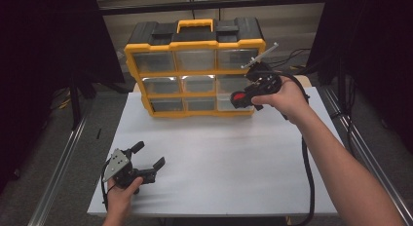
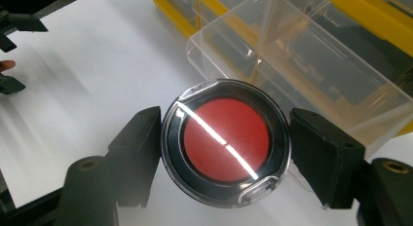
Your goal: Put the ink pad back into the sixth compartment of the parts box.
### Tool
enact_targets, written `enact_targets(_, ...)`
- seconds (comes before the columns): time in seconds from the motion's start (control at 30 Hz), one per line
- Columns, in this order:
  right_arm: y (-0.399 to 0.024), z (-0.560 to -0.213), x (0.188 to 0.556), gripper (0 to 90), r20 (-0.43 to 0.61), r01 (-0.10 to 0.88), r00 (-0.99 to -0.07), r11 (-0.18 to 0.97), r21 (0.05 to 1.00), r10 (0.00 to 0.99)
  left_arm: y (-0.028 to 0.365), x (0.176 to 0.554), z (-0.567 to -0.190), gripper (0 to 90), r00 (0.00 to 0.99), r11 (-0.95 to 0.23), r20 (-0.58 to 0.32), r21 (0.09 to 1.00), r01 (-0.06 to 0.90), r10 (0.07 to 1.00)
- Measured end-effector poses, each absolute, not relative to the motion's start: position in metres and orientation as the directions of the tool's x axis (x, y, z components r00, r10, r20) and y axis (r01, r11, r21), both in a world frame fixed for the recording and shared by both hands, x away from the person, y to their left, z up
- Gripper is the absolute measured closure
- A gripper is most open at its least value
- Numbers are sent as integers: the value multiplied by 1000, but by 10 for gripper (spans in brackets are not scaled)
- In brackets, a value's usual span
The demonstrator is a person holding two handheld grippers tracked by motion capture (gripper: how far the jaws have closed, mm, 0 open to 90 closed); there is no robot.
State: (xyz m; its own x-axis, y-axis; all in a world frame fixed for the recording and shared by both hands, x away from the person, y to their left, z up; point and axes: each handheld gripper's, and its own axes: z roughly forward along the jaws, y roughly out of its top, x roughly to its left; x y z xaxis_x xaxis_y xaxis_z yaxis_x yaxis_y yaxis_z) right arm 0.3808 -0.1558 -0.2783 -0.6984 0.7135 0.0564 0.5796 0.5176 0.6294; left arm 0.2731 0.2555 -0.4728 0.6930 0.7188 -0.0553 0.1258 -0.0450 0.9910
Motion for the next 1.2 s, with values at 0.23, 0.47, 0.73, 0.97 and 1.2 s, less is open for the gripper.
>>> enact_targets(0.23, -154, -277, 384, 298, 53, 582, -693, 514, 630, 719, 255, 273, -473, 23, 693, -45, -55, 991, 125, 719)
enact_targets(0.47, -154, -276, 389, 298, 42, 585, -683, 513, 629, 729, 256, 274, -473, 23, 684, -49, -48, 991, 122, 728)
enact_targets(0.73, -152, -275, 394, 298, 35, 594, -671, 509, 623, 740, 255, 274, -473, 23, 686, -38, -60, 991, 127, 726)
enact_targets(0.97, -152, -275, 399, 298, 30, 600, -664, 508, 618, 747, 257, 274, -473, 24, 689, -65, -38, 990, 123, 723)
enact_targets(1.2, -152, -276, 403, 298, 28, 609, -655, 506, 611, 755, 258, 274, -473, 23, 692, -69, -37, 990, 124, 721)
